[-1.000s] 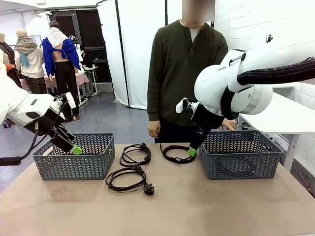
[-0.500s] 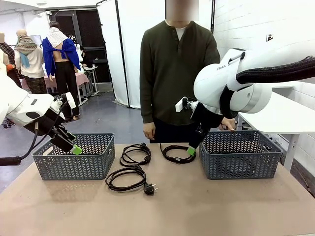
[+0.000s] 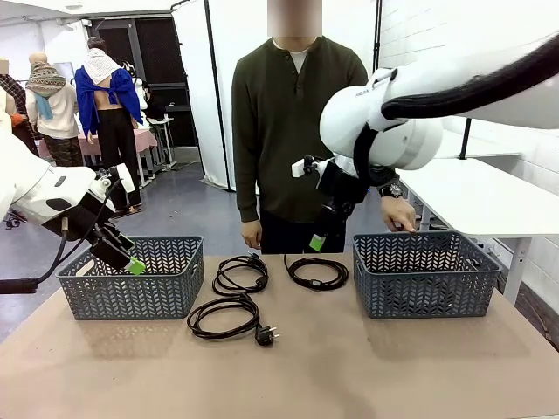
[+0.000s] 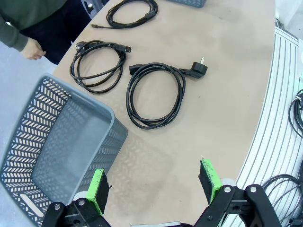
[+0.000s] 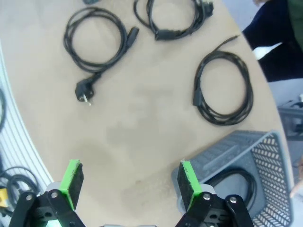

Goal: Organize the cables according to human instructions.
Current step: Pick up a bundle of cables and place it in the basket indicated by the human.

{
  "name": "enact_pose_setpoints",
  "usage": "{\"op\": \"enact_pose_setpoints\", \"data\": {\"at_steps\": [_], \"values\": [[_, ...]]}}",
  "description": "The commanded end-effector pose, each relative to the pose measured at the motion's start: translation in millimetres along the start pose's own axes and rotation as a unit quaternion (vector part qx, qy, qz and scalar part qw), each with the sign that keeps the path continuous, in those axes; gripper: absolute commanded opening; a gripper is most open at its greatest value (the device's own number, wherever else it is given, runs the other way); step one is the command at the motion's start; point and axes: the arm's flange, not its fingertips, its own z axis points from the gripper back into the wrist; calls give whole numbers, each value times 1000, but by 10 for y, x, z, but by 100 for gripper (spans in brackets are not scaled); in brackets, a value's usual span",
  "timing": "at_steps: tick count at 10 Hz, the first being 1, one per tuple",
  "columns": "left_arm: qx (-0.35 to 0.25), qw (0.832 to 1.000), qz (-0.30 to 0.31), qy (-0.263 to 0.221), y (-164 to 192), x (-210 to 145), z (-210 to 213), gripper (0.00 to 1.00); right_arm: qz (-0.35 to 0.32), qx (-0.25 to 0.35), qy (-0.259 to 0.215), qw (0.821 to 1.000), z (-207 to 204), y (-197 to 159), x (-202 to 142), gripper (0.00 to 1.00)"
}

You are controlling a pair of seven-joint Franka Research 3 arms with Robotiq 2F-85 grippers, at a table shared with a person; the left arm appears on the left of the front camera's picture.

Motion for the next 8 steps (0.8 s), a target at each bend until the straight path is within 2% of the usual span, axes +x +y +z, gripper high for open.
{"op": "enact_pose_setpoints", "data": {"at_steps": [1, 5, 8], "values": [[-10, 1000, -5, -7, 36, -29, -9, 100, -26, -6, 19, 999, -101, -159, 297, 100], [-10, 1000, -5, -7, 36, -29, -9, 100, -43, -57, 26, 997, -557, -363, 612, 100], [-10, 1000, -5, -7, 36, -29, -9, 100, -50, -50, 47, 996, -820, -475, 694, 100]]}}
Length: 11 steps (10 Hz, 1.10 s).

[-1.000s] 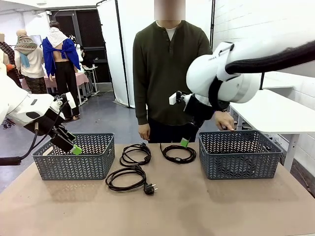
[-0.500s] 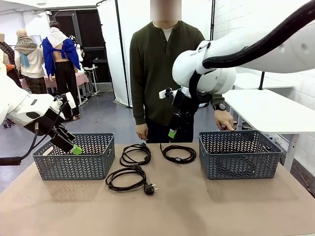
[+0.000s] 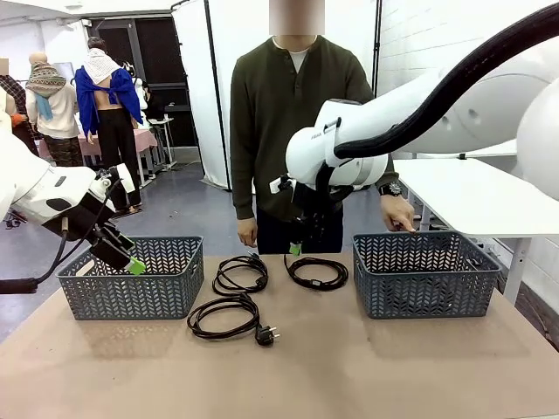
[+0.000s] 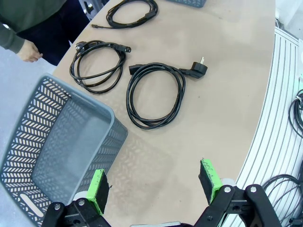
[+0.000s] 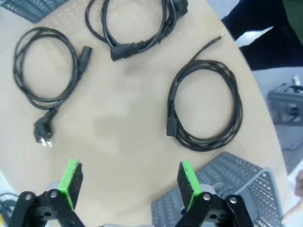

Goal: Organize the cables according to human instructions.
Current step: Pick up a bundle of cables and place it in the basket indicated by the human.

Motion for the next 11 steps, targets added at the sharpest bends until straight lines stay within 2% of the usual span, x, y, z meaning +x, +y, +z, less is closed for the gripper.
{"op": "enact_pose_setpoints", "data": {"at_steps": [1, 7, 11], "values": [[-10, 1000, -5, -7, 36, -29, -8, 100, -15, -6, 15, 1000, -73, -64, 107, 100], [-10, 1000, -5, -7, 36, -29, -8, 100, -3, 2, 4, 1000, -78, -26, 18, 100], [-10, 1000, -5, -7, 36, -29, -8, 100, -13, 2, -1, 1000, -288, -194, 212, 100]]}}
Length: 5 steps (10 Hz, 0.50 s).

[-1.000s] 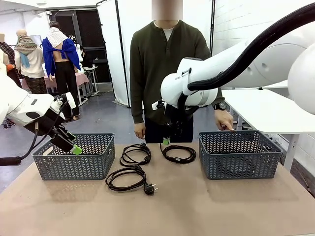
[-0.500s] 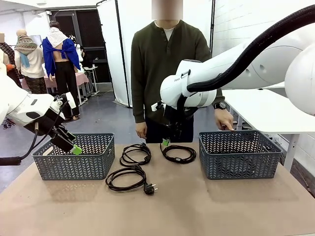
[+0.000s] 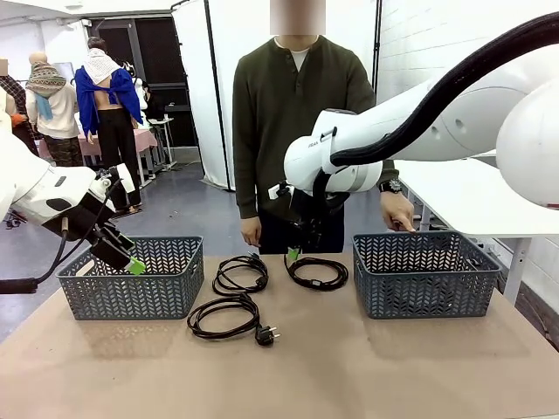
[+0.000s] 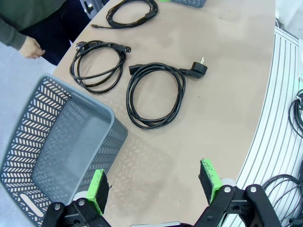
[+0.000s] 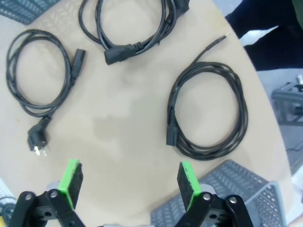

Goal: Organize the cables according to human instructions.
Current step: Pick up a bundle of cables and place it in the basket indicated by the human.

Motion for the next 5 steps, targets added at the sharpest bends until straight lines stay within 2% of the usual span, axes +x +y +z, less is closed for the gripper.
{"op": "enact_pose_setpoints", "data": {"at_steps": [1, 5], "values": [[-10, 1000, -5, -7, 36, -29, -8, 100, -10, -7, -2, 1000, -156, -125, 172, 100], [-10, 1000, -5, -7, 36, -29, -8, 100, -20, -12, 22, 999, -558, -338, 339, 100]]}}
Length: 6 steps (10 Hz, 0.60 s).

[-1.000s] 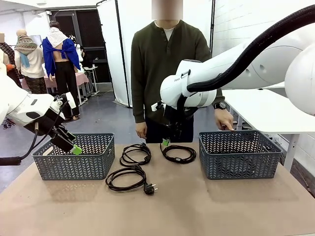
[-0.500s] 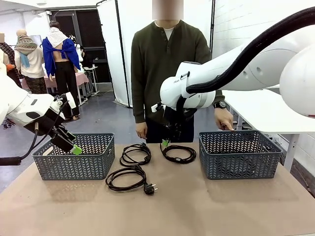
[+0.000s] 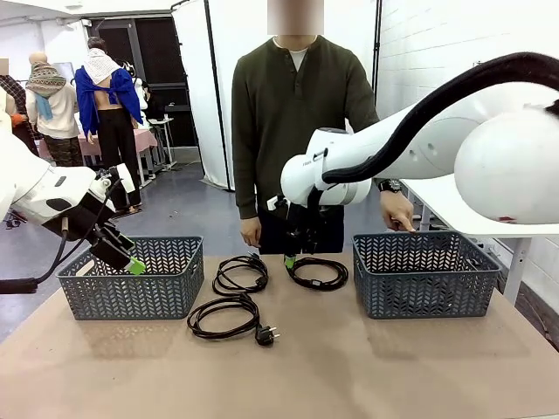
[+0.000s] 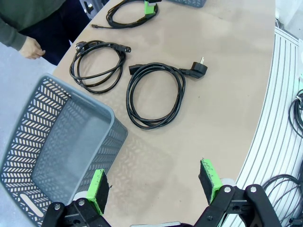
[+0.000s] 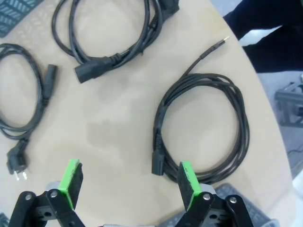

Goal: Organize the cables according to human instructions.
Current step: Pick up a bundle of cables and place it in the basket indicated by the human.

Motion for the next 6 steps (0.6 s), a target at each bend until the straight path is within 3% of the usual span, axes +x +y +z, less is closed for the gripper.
{"op": "enact_pose_setpoints", "data": {"at_steps": [1, 6], "values": [[-10, 1000, -5, -7, 37, -29, -8, 100, -15, -18, 19, 1000, -124, -104, 184, 100], [-10, 1000, -5, -7, 37, -29, -8, 100, -31, -45, 30, 998, -379, -273, 311, 100]]}}
